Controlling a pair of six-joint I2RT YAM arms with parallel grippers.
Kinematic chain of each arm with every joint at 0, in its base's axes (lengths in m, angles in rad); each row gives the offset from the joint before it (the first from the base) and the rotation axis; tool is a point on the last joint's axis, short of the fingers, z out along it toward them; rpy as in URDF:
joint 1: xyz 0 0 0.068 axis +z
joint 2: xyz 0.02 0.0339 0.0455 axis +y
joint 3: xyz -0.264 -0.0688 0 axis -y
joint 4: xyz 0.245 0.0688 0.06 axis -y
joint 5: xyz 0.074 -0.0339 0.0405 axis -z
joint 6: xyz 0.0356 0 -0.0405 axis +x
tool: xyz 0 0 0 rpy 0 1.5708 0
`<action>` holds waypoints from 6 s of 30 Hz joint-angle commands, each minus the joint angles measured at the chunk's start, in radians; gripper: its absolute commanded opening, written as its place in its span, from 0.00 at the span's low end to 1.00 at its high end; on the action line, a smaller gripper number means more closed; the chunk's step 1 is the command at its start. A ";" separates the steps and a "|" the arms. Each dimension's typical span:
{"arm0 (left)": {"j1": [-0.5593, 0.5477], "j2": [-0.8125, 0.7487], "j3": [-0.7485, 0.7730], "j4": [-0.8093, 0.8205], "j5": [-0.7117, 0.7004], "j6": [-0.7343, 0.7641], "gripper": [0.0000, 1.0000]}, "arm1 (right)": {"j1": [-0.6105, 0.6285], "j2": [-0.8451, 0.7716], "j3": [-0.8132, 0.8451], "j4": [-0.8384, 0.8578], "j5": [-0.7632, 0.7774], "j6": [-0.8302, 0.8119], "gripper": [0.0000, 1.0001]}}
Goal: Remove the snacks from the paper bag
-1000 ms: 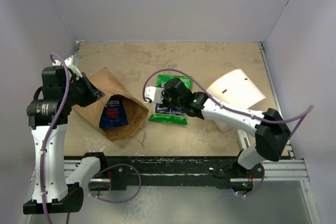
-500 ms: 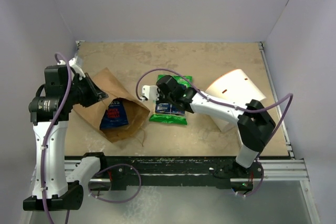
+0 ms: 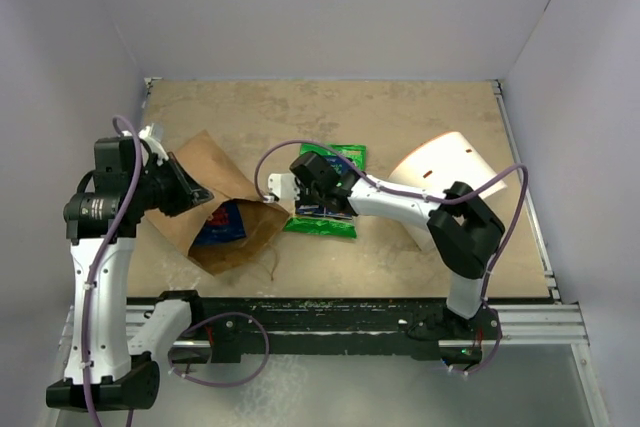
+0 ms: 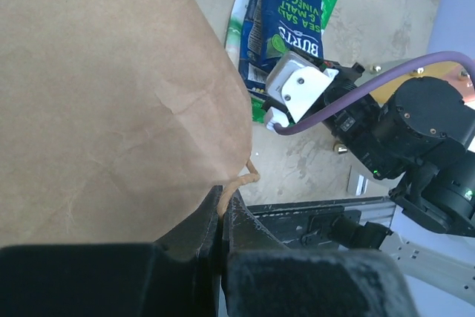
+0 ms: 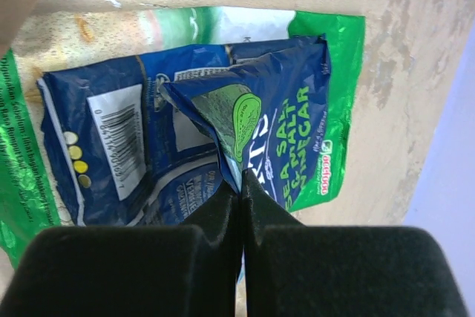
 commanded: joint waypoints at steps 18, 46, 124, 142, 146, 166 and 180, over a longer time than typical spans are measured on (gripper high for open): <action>-0.002 0.038 0.138 0.041 -0.101 0.069 0.00 | -0.003 0.048 0.105 -0.125 -0.038 0.091 0.00; -0.001 -0.008 0.120 0.074 -0.081 0.051 0.00 | -0.036 -0.280 -0.121 0.006 -0.295 0.147 0.49; -0.002 0.107 0.234 -0.065 -0.095 0.152 0.00 | 0.370 0.308 0.109 0.825 -0.199 0.125 0.70; -0.001 0.034 0.223 -0.087 -0.141 0.086 0.00 | 0.348 0.287 0.128 0.799 -0.249 0.195 0.12; -0.002 0.015 0.211 -0.060 -0.147 0.066 0.00 | 0.348 0.200 0.093 0.779 -0.249 0.236 0.00; -0.002 0.018 0.196 0.020 -0.120 0.034 0.00 | 0.348 0.034 -0.060 0.642 -0.388 0.344 0.00; -0.002 0.069 0.266 0.002 -0.047 0.038 0.00 | 0.351 0.134 -0.044 0.708 -0.336 0.319 0.40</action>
